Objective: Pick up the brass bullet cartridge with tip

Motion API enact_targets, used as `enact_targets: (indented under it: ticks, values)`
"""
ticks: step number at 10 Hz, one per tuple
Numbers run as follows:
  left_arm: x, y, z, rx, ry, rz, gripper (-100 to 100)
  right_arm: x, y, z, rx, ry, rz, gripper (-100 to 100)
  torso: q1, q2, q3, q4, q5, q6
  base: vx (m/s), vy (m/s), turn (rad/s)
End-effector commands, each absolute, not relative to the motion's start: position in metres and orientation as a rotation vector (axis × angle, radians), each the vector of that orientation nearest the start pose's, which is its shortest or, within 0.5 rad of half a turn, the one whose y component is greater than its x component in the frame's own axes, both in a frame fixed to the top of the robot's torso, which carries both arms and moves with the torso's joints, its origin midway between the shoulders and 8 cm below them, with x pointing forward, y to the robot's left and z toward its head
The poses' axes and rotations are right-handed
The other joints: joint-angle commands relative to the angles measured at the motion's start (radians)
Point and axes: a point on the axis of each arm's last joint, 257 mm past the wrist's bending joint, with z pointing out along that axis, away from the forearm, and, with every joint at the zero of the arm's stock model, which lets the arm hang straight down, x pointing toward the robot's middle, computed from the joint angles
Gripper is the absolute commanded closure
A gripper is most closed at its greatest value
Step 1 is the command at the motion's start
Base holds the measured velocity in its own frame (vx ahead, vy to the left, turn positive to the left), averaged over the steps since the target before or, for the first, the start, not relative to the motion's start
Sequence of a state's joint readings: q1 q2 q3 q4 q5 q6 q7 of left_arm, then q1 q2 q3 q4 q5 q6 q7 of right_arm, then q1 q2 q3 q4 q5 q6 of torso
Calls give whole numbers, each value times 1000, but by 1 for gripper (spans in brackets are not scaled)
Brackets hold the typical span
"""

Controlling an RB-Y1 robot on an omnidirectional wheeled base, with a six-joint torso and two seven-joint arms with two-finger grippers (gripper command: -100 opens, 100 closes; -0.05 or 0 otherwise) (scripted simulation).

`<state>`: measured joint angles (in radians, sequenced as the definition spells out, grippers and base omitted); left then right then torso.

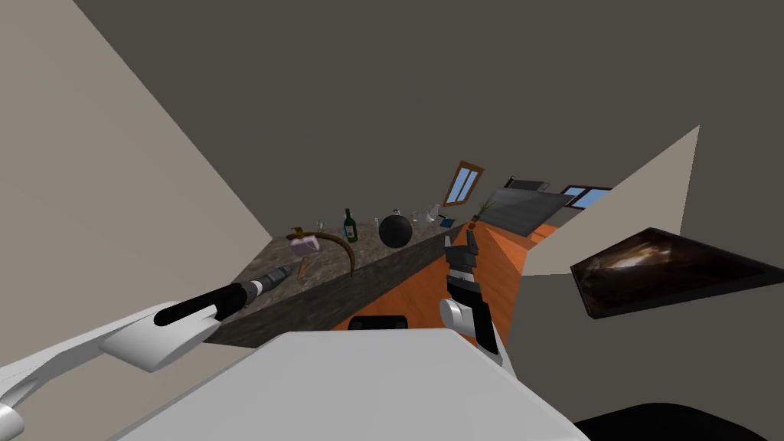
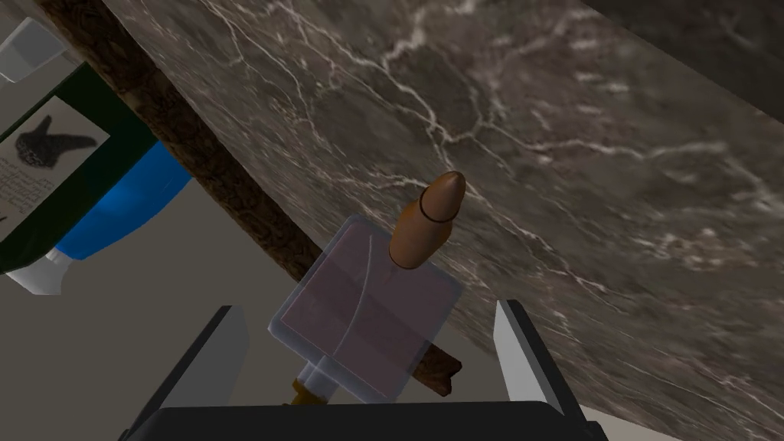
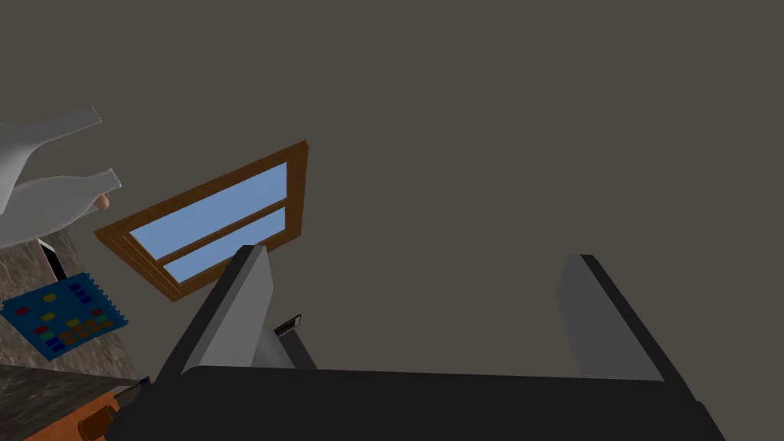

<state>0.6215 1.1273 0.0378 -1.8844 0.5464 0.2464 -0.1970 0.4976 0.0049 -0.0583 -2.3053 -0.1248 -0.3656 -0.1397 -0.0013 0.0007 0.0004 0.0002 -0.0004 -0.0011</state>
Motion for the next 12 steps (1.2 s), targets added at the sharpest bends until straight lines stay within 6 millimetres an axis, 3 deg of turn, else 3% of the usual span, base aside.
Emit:
enact_targets:
  ticks: [1,8,10,11,12]
  values:
    - [337,505,-294,-963,2066,-339,-100,354,-315,11,870,550,1431,0,0,0,0,0,0,0,15,-25,-223]
    - [309,539,-305,-981,2211,-172,-100,354,-315,11,870,550,1431,0,1,0,0,0,0,0,15,-12,-124]
    - [285,553,-315,-1024,2281,-91,-100,354,-315,11,870,550,1431,0,1,0,0,0,0,0,16,-6,-186]
    - [287,555,-311,-1003,2289,-76,-100,354,-315,11,870,550,1431,0,1,0,0,0,0,0,13,-1,-86]
    - [276,562,-315,-1020,2322,-36,-100,354,-315,11,870,550,1431,0,1,0,0,0,0,-1,14,-2,-122]
